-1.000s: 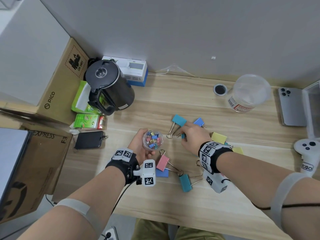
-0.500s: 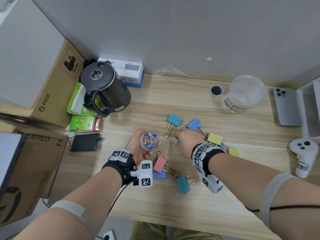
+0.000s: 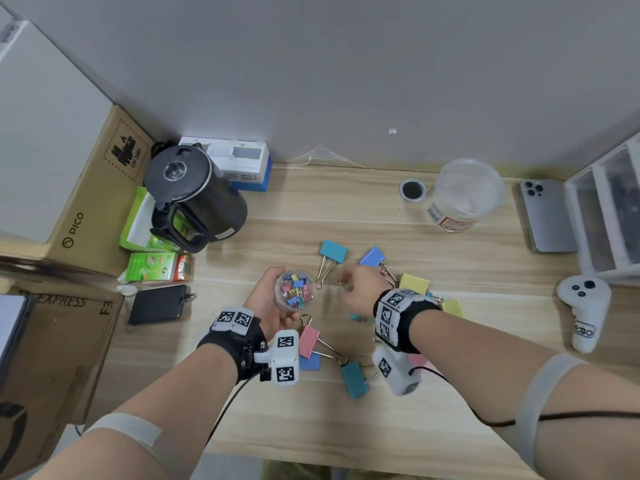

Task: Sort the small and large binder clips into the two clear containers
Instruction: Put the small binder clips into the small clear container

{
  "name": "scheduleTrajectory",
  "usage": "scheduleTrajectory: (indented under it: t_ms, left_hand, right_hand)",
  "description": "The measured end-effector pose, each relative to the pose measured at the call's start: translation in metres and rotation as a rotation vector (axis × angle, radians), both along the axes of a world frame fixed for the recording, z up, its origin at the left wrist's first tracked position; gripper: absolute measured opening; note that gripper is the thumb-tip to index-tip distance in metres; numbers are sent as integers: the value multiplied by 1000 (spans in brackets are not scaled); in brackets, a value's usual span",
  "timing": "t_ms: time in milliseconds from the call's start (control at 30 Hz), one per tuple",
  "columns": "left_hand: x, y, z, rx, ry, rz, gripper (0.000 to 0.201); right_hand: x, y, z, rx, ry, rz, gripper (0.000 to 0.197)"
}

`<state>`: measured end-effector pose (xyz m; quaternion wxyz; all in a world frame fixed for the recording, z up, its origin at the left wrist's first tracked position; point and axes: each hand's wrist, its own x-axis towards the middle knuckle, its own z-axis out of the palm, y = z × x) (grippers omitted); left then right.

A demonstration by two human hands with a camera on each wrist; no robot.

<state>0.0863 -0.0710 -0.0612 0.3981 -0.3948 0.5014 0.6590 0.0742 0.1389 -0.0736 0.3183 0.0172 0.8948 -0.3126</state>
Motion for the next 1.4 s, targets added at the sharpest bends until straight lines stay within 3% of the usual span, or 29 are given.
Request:
scheduleTrajectory:
  t_ms: [100, 167, 300, 400, 467, 567, 633, 733, 800, 867, 967, 1100, 1167, 1233, 1300, 1400]
  left_hand:
    - [-5, 4, 1, 14, 10, 2, 55]
    - [-9, 9, 1, 24, 12, -8, 56]
    - [-12, 13, 0, 32, 20, -19, 57]
    - [-13, 15, 0, 41, 10, -20, 56]
    - [-13, 16, -1, 44, 3, -22, 57]
    - [-12, 16, -2, 36, 6, -19, 55]
    - [-11, 16, -2, 37, 1, -14, 55]
    - [-11, 14, -3, 45, -7, -6, 55]
    - [-10, 12, -2, 51, -11, -1, 56]
    - [-10, 10, -1, 44, -4, 5, 56]
    - [-10, 7, 0, 37, 2, 4, 56]
    - [-15, 11, 3, 27, 3, 4, 57]
    - [-19, 17, 6, 26, 8, -1, 56]
    - [-22, 22, 6, 20, 10, -14, 55]
    - [-23, 26, 5, 15, 8, -26, 55]
    - [-25, 31, 2, 10, 2, -44, 57]
  right_hand:
    - [-6, 6, 6, -158, -77, -345, 9]
    - [-11, 12, 8, -204, -125, -507, 14]
    - [-16, 24, 17, -338, -220, -594, 17]
    - [-10, 25, 16, -264, -240, -378, 15]
    - [-3, 21, 13, -109, -163, -90, 11]
    - [8, 10, 8, 123, -42, 378, 23]
    - [15, 2, 6, 251, 51, 593, 29]
    - [18, -3, 4, 385, 93, 672, 18]
    - [19, -3, 3, 374, 72, 654, 18]
    - [19, -2, 5, 319, 70, 575, 25]
    - [11, 3, 13, 95, 12, 244, 35]
    - [-12, 12, 27, -527, -320, -523, 26]
    - [-20, 22, 34, -819, -477, -726, 25]
    - [-25, 34, 39, -988, -531, -832, 27]
    - [-31, 43, 38, -965, -478, -913, 33]
    - [-34, 54, 31, -534, -164, -774, 23]
